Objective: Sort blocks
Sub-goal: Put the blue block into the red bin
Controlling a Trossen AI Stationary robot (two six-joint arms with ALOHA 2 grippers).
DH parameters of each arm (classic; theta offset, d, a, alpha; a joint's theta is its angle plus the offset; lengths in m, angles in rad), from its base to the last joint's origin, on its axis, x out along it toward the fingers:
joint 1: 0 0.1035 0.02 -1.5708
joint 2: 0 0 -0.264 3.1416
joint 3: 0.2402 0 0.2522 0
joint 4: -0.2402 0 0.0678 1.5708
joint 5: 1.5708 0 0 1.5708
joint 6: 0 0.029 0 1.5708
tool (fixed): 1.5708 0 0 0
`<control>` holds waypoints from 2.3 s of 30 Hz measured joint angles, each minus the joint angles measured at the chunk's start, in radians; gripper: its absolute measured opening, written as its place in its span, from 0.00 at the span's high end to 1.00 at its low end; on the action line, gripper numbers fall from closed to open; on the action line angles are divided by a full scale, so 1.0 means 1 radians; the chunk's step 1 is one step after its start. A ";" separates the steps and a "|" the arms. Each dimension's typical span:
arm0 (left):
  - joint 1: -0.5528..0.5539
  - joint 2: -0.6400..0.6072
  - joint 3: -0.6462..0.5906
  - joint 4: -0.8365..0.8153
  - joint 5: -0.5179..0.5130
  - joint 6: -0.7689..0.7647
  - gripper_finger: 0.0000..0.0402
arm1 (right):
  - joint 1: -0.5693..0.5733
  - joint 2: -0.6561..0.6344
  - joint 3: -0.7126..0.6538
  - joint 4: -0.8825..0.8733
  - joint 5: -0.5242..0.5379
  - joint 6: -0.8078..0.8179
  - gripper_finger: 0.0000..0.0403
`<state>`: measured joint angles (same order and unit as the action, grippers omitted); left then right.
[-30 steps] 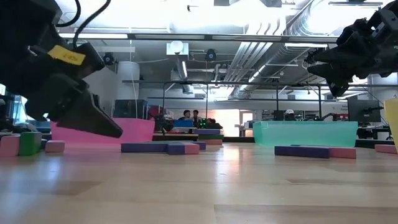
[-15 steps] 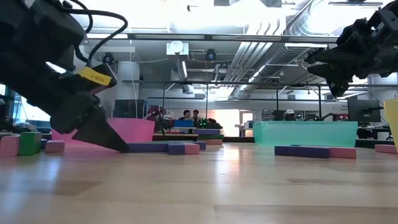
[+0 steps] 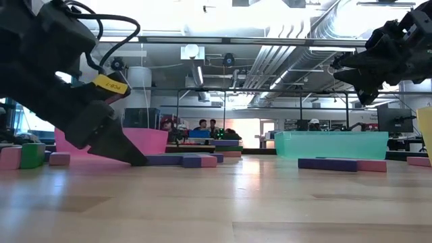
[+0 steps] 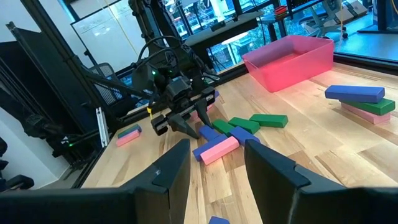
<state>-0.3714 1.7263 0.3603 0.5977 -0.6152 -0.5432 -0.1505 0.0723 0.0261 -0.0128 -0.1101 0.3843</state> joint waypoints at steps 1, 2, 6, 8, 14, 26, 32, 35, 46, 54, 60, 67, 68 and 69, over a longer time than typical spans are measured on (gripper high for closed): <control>0.000 0.000 0.000 0.000 -0.002 -0.002 0.59 | 0.000 0.000 0.000 0.000 0.000 0.000 0.65; 0.000 0.000 0.000 -0.001 -0.003 -0.002 0.62 | 0.000 0.000 0.000 0.000 0.000 0.000 0.65; 0.000 0.000 0.000 -0.011 -0.009 -0.003 0.77 | 0.000 0.000 0.000 0.000 0.000 0.000 0.65; -0.005 -0.005 0.000 -0.021 -0.005 -0.002 0.81 | 0.000 0.000 0.000 0.000 0.000 0.000 0.65; -0.061 -0.093 -0.002 -0.093 0.067 0.059 0.81 | 0.000 0.000 0.000 0.000 0.000 0.000 0.65; -0.124 -0.576 -0.001 -0.353 -0.133 0.263 0.81 | 0.000 0.000 0.000 0.000 -0.001 0.000 0.65; 0.073 -0.762 0.008 -0.475 -0.272 0.368 0.81 | 0.000 0.000 0.000 0.000 -0.002 0.000 0.65; 0.232 -0.813 0.061 -0.575 -0.210 0.417 0.81 | 0.000 0.000 0.000 0.000 -0.003 0.000 0.65; 0.726 -0.714 0.313 -1.151 0.019 0.390 0.81 | 0.000 0.000 0.000 0.000 -0.004 0.000 0.65; 0.955 -0.534 0.314 -1.130 0.178 0.471 0.81 | 0.000 0.000 0.000 0.000 -0.003 0.000 0.65; 1.064 -0.422 0.314 -1.047 0.271 0.529 0.81 | 0.000 0.000 0.000 0.000 0.000 0.000 0.65; 1.114 -0.381 0.314 -1.035 0.293 0.546 0.60 | 0.000 0.000 0.000 0.000 0.000 0.000 0.65; 1.118 -0.383 0.314 -1.035 0.293 0.548 0.55 | 0.000 0.000 0.000 0.000 0.000 0.000 0.65; 1.120 -0.385 0.314 -1.035 0.294 0.548 0.52 | 0.000 0.000 0.000 0.000 0.000 0.000 0.65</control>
<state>0.7484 1.3415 0.6739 -0.4374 -0.3215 0.0048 -0.1505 0.0723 0.0257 -0.0124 -0.1101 0.3843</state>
